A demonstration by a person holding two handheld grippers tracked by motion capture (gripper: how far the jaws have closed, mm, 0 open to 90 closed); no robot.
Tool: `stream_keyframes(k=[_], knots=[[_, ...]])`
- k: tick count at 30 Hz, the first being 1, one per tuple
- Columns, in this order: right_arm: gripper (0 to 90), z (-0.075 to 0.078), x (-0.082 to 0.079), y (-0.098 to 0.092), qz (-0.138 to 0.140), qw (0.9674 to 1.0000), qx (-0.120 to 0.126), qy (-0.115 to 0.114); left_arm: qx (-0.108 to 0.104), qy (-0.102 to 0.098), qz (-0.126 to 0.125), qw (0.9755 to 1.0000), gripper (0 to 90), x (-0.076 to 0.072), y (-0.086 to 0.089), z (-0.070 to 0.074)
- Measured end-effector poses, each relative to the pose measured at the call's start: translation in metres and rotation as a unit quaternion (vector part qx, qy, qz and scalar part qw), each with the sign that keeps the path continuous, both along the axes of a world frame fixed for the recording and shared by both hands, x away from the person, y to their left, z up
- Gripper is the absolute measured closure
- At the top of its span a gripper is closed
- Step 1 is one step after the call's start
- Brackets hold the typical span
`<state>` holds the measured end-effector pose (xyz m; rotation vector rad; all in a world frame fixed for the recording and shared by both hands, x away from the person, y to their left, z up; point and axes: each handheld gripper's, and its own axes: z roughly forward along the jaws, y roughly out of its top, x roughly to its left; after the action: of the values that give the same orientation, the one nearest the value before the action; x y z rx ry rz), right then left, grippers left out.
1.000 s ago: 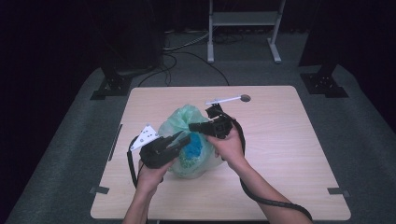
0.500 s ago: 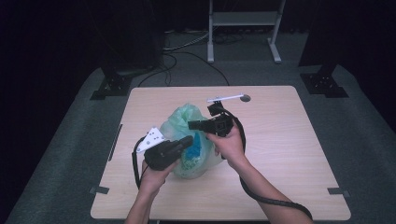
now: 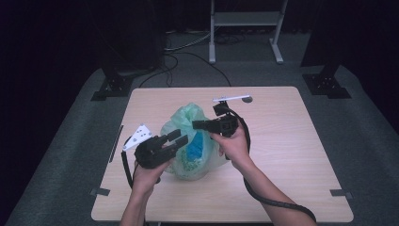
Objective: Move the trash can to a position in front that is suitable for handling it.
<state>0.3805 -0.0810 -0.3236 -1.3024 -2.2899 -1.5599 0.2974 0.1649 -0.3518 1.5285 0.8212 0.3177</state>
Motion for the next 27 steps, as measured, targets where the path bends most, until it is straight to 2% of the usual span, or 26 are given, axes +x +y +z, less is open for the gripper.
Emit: stream_keyframes(k=[7, 15, 27], knots=[[90.0, 0.005, 0.0, -0.006, -0.006, 0.9999, 0.009, -0.003, -0.022, 0.013, 0.041, 0.9988, 39.2, 0.004, 0.023, 0.003], [90.0, 0.013, -0.002, -0.012, -0.009, 0.9997, 0.021, -0.009, -0.029, 0.026, 0.078, 0.9962, 30.2, 0.008, 0.038, 0.001], [90.0, 0.028, -0.006, -0.019, -0.008, 0.9989, 0.039, -0.024, -0.035, 0.041, 0.102, 0.9934, 22.8, 0.014, 0.052, -0.006]])
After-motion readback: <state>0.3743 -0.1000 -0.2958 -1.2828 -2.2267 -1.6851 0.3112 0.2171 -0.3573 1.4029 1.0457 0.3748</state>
